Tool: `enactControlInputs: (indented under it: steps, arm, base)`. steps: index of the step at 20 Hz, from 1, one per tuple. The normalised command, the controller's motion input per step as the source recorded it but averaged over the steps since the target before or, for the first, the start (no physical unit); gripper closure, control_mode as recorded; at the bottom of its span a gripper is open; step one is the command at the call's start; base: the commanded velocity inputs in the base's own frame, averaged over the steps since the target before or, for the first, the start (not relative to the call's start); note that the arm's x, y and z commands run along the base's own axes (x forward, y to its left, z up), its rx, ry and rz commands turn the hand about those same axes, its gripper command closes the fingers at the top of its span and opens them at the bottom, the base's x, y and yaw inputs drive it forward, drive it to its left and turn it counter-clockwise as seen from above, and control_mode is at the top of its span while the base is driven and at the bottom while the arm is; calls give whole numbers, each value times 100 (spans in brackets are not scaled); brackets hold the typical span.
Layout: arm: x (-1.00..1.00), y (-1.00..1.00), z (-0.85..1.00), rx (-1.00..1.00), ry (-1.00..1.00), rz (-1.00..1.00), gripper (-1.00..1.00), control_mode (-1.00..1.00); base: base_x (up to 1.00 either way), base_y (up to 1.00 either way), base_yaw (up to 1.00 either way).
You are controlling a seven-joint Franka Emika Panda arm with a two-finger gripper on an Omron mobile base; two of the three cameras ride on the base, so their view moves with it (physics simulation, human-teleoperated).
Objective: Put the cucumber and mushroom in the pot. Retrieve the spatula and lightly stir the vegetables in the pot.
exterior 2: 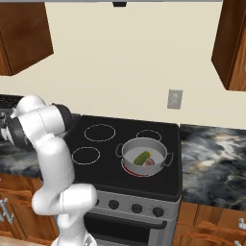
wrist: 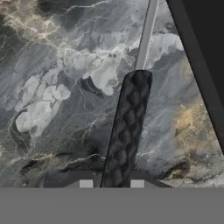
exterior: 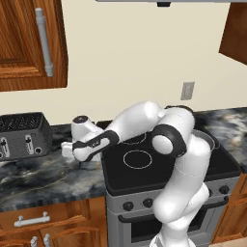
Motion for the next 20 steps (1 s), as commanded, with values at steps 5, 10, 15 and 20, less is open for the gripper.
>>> enactControlInputs:
  steps: [5,10,15,20]
  arm:
    - [-1,-67,66,8,0,0,100,-100]
    - [0,-53,100,7,11,2,100,-100]
    - [-1,-56,97,0,31,5,100,-100]
    - [-15,-51,58,-2,20,11,100,-100]
  base:
    - [0,0,0]
    - [0,0,0]
    - [0,0,0]
    - [0,0,0]
